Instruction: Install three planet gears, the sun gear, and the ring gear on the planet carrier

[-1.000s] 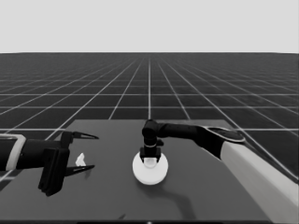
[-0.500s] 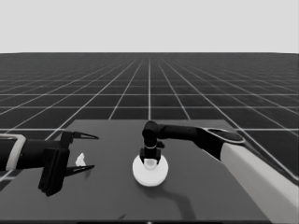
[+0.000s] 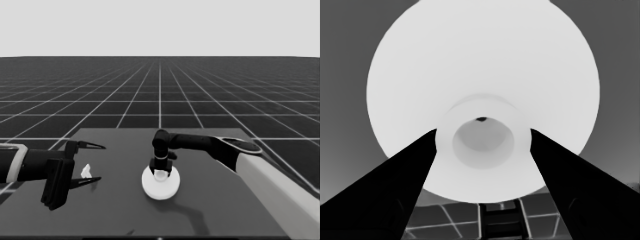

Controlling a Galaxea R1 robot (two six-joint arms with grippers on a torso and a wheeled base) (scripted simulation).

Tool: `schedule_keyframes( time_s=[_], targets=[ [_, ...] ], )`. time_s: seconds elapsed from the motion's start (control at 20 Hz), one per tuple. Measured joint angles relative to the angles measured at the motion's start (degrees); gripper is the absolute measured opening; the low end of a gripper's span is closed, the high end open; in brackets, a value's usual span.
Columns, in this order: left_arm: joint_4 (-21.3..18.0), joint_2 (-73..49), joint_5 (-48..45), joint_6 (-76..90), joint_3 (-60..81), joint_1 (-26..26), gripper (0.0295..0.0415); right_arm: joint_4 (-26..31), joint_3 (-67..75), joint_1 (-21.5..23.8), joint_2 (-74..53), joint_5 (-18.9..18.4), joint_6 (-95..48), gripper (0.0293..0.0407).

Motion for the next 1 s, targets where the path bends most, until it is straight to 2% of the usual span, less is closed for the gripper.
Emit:
schedule_keyframes(
  time_s=[1.0],
  targets=[
    [0.0, 0.0, 0.0, 0.0, 0.0, 0.0, 0.0385, 0.0, 0.0, 0.0, 0.0, 0.0, 10.0, 0.0348]
  ],
)
